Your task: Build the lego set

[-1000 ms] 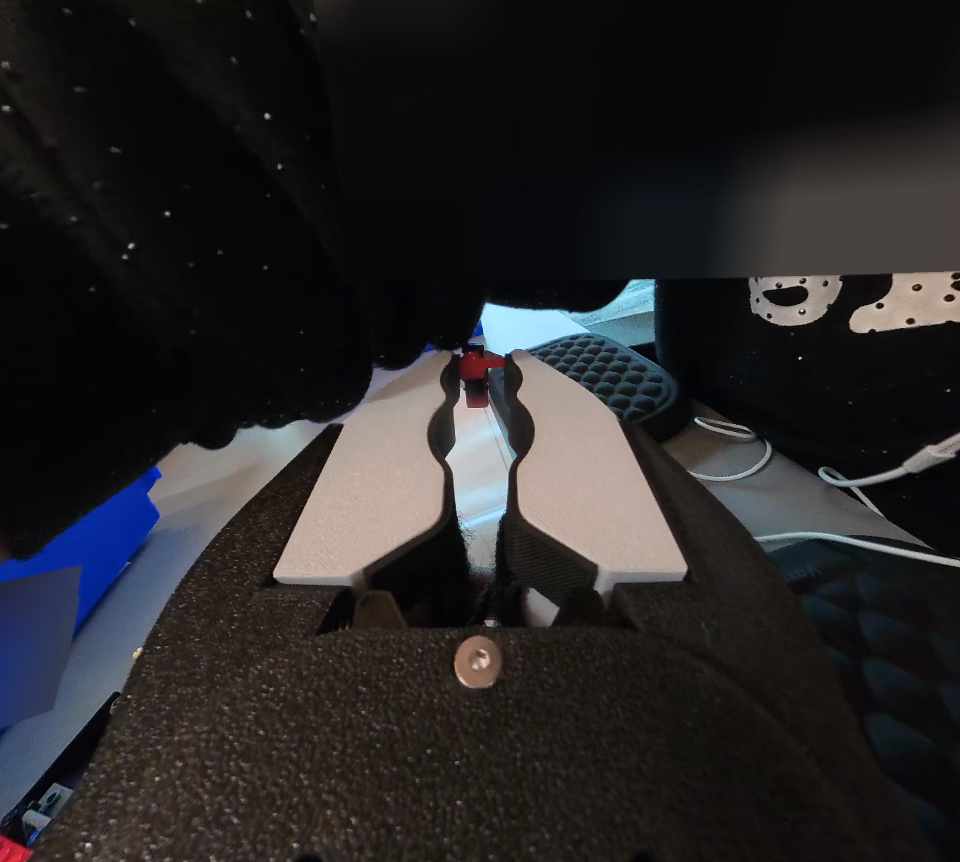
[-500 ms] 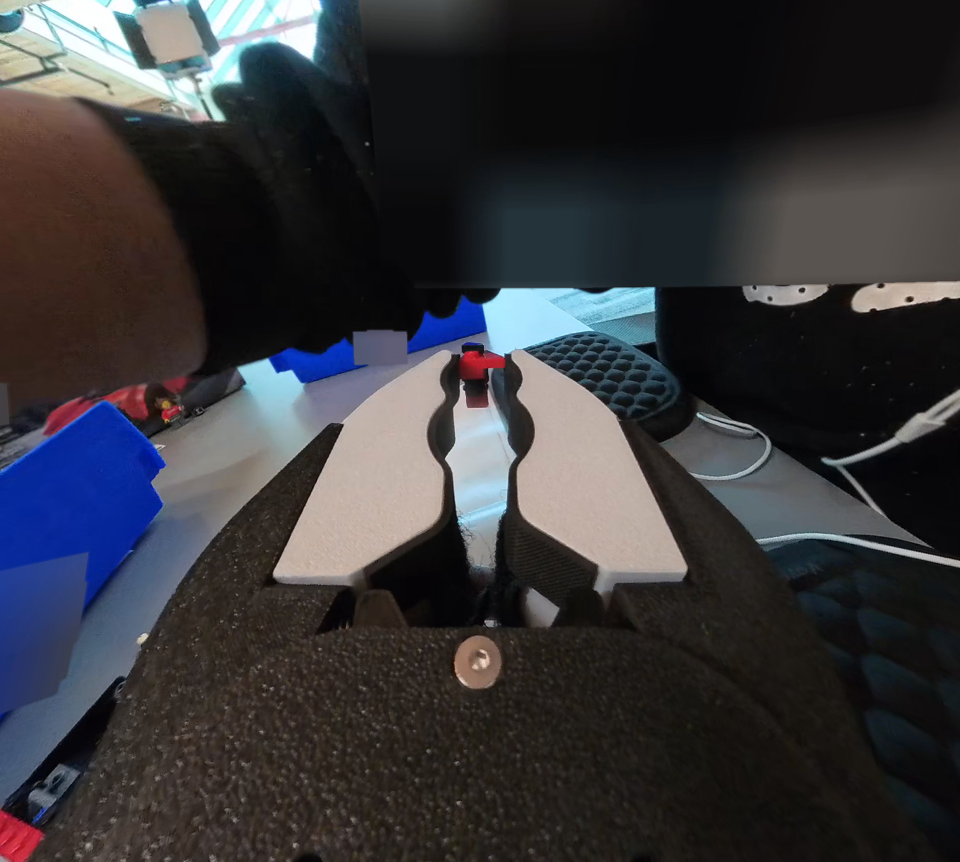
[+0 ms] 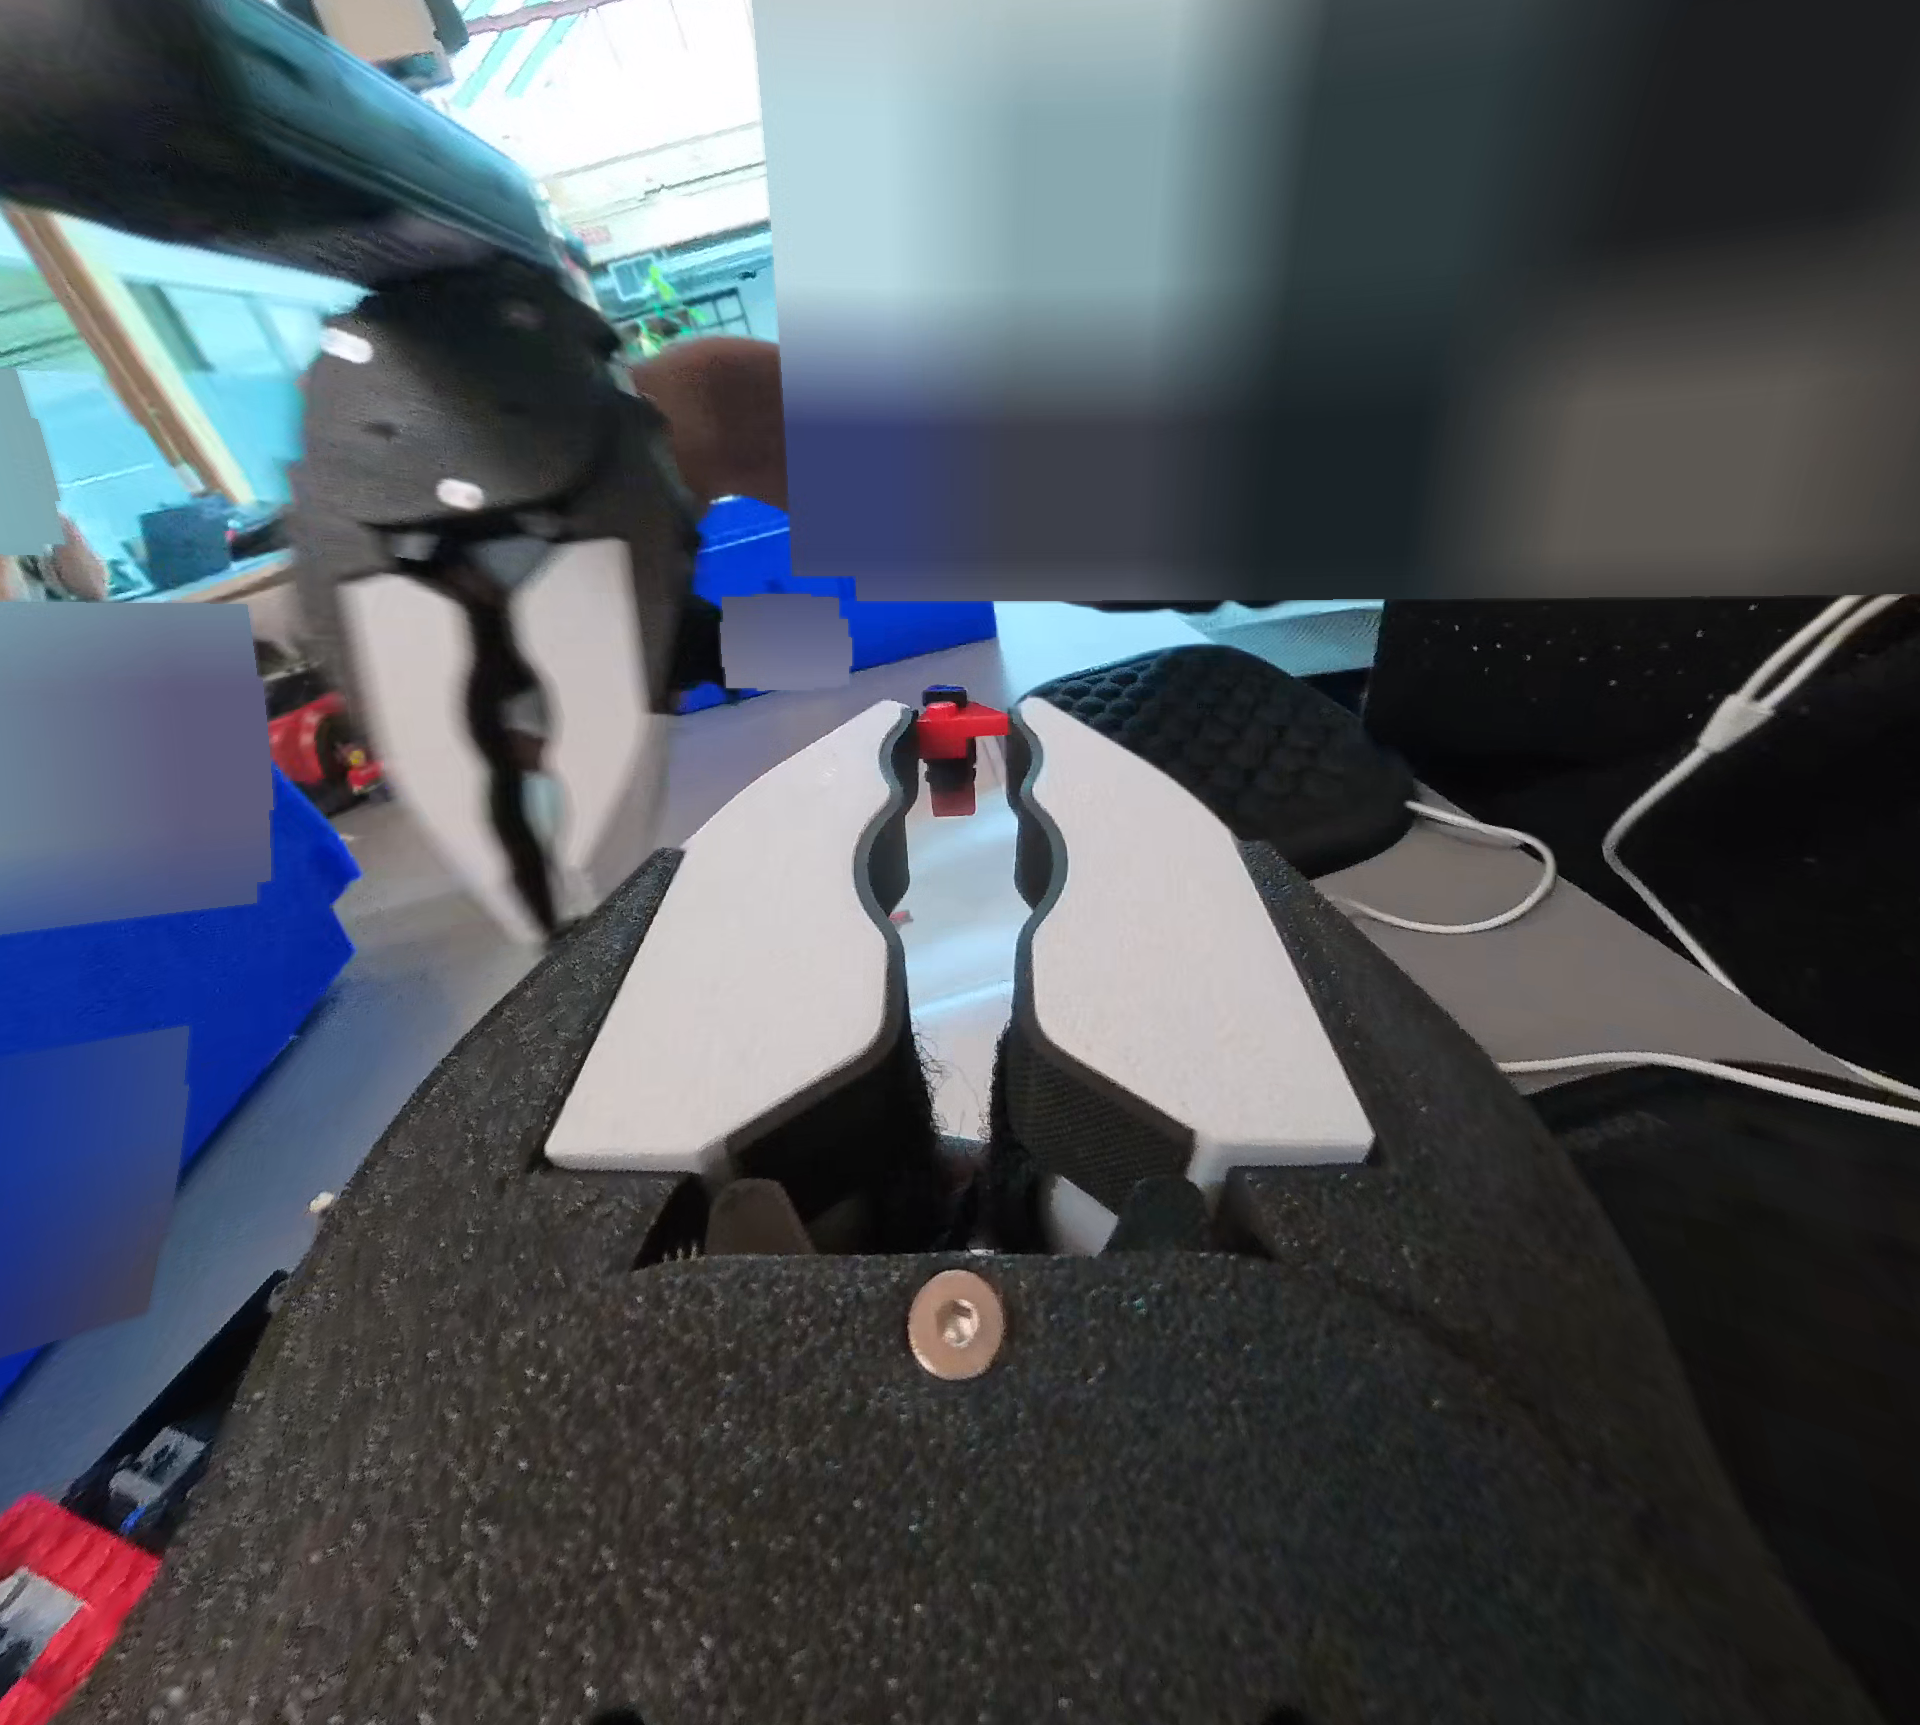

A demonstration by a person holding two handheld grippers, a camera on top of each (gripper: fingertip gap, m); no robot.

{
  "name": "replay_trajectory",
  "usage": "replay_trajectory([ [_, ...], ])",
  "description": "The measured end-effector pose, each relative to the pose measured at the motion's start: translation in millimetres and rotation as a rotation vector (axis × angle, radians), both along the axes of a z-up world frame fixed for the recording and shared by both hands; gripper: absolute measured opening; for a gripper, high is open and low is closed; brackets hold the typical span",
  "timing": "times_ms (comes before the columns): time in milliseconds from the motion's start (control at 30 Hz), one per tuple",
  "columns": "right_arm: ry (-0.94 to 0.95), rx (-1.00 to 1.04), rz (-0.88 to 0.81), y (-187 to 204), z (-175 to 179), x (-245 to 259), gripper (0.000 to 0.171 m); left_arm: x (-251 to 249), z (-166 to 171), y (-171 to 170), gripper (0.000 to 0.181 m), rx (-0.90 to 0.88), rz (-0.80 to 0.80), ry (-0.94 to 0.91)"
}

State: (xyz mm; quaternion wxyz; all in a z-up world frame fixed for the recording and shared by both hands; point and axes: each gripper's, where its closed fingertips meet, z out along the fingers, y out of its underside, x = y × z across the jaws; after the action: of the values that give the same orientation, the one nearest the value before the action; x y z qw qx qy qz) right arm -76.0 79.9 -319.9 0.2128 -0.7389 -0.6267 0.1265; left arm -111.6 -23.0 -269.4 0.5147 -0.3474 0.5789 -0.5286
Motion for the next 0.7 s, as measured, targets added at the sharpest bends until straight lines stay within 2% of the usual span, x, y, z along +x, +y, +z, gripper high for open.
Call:
replay_trajectory([
  [167,0.061,-0.066,-0.134,-31,-29,25,0.008,-5,8,14,0.015,-0.059,0.055,-0.043],
  [267,0.131,-0.073,-0.17,-37,-33,27,0.008,-11,14,48,0.015,-0.023,0.296,-0.077],
  [333,0.177,-0.088,-0.187,-37,-35,25,0.008,-13,12,56,0.015,-0.005,0.358,-0.073],
  [700,0.095,-0.09,-0.123,-44,-58,26,0.008,-5,-4,57,0.015,-0.044,0.333,0.02],
])
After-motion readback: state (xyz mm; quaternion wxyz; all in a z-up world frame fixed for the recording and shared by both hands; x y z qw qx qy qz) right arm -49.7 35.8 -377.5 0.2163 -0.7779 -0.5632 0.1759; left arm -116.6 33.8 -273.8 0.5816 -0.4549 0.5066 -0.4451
